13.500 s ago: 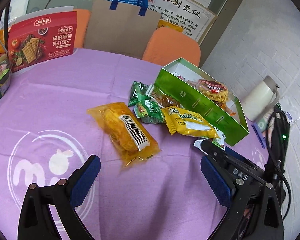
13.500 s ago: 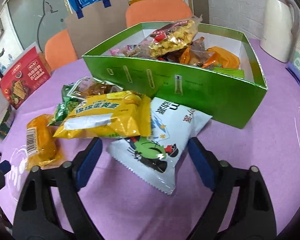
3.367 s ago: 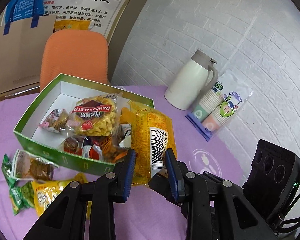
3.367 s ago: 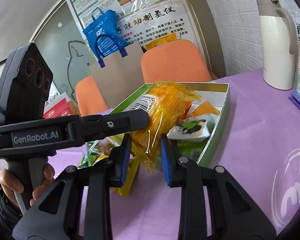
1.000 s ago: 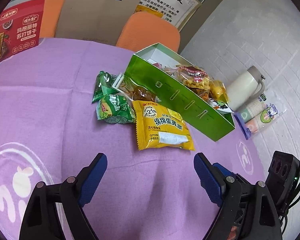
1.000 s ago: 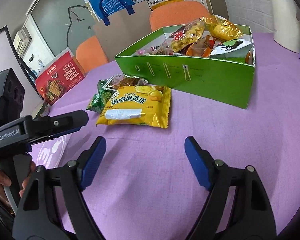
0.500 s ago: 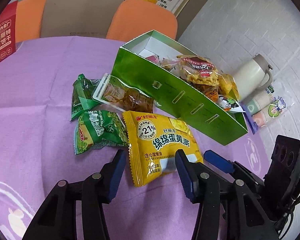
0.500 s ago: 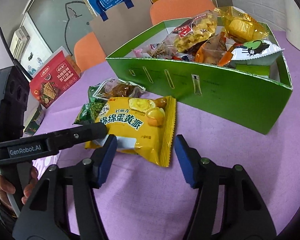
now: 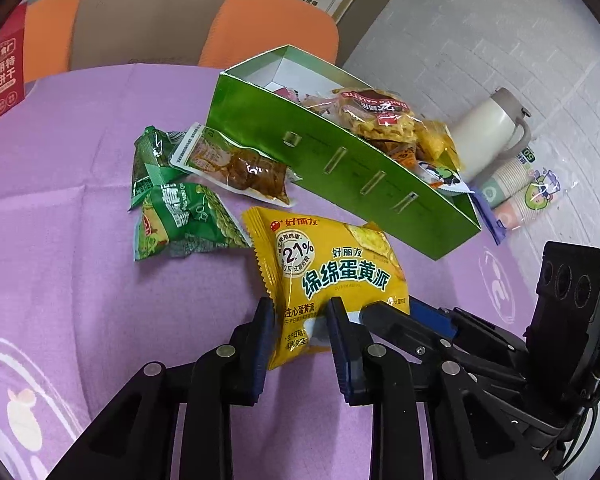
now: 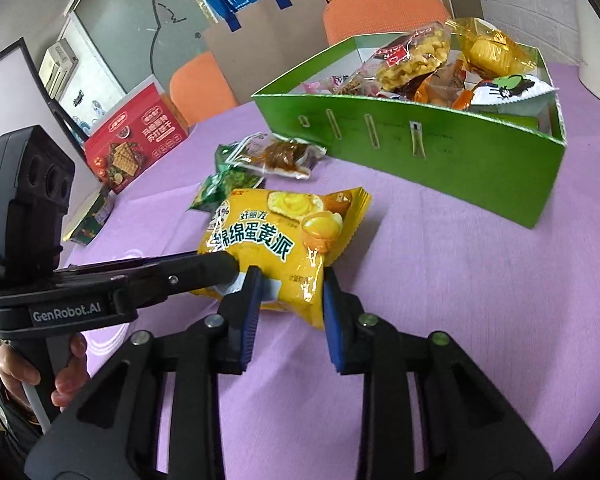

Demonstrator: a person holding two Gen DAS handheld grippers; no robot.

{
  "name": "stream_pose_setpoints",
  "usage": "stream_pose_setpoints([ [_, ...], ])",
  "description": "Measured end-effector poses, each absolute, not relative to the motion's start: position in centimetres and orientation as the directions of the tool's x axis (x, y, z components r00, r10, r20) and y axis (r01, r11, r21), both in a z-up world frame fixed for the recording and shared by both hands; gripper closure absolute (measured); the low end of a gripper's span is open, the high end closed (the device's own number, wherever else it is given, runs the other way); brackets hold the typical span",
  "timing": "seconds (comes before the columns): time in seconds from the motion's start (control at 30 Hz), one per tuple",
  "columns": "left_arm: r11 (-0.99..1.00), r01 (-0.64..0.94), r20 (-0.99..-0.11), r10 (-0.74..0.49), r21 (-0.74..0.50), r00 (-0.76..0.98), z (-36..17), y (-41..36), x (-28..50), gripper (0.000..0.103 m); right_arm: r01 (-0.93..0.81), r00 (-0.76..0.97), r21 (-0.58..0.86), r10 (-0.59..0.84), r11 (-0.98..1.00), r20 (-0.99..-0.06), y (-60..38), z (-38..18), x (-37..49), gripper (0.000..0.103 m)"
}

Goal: Organize snacks
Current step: 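Move both open tools down onto the yellow printed snack bag, then close both tools on the yellow bag and lift it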

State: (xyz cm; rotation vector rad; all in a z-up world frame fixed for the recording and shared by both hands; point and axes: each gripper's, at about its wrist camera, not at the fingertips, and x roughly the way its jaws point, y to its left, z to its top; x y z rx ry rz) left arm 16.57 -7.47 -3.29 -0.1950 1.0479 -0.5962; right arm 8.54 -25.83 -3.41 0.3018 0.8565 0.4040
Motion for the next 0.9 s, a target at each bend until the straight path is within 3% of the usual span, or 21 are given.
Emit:
stream_pose_setpoints([
  [0.27, 0.812, 0.382, -0.756, -0.566, -0.441, 0.33, -3.4, -6.3, 12.0, 0.076, -0.254, 0.564, 0.4, 0.47, 0.881, -0.679, -25.5, -4.0, 4.4, 0.069],
  [0.4, 0.826, 0.338, -0.769, -0.553, -0.452, 0.321, -4.2, -5.2, 11.1, 0.067, -0.235, 0.568, 0.402, 0.46, 0.885, -0.683, -25.9, -4.2, 3.6, 0.055],
  [0.47, 0.83, 0.302, -0.766, -0.553, -0.469, 0.33, -4.4, -4.4, 11.2, 0.06, -0.232, 0.57, 0.404, 0.46, 0.885, -0.681, -25.9, -4.2, 3.3, 0.055],
  [0.9, 0.818, 0.323, -0.755, -0.569, -0.476, 0.327, -4.0, -5.8, 11.3, 0.06, -0.224, 0.568, 0.422, 0.469, 0.878, -0.676, -25.5, -4.4, 3.4, 0.055],
])
